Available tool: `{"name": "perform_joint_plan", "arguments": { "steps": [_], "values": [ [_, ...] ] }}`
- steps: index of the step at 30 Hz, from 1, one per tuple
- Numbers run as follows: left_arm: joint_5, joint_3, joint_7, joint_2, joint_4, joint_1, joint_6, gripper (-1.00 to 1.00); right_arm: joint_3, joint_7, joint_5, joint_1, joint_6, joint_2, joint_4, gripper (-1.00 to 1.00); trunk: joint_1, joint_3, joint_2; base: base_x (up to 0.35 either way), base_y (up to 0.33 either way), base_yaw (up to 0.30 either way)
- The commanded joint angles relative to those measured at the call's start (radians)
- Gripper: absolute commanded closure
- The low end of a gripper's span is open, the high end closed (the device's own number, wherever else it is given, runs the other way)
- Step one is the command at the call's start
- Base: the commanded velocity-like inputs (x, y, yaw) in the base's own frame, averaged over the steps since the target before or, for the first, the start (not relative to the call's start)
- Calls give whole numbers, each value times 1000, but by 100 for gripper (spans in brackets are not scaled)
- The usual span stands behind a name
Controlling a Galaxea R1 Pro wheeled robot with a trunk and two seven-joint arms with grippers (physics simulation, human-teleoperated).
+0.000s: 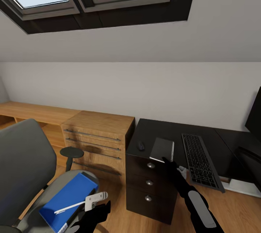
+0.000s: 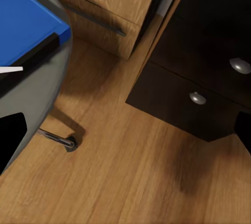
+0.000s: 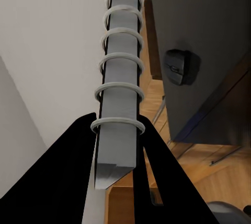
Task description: In the bedroom, organize the workspace by keeping the computer under the desk, ensuring the monitor is on the desk, placing the keyboard on the desk next to the monitor, placing the mouse on the desk next to the keyboard, moving the folder from the swivel chair onto the desk next to the mouse, stacking the notebook on top of the folder with the pen on top of the notebook, and positioning the swivel chair next to the desk.
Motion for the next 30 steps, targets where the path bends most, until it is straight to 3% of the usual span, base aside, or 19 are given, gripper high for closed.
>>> {"name": "perform_joint_plan", "arguments": {
  "steps": [1, 30],
  "values": [
    [11, -1, 9, 0, -2, 0, 2, -100, -4, 2, -8, -1, 9, 1, 0, 100, 4, -4, -8, 0, 0, 0],
    [11, -8, 10, 1, -2, 0, 2, -100, -5, -1, -6, -1, 9, 1, 0, 100, 115, -95, -211, 0, 0, 0]
  ]
}}
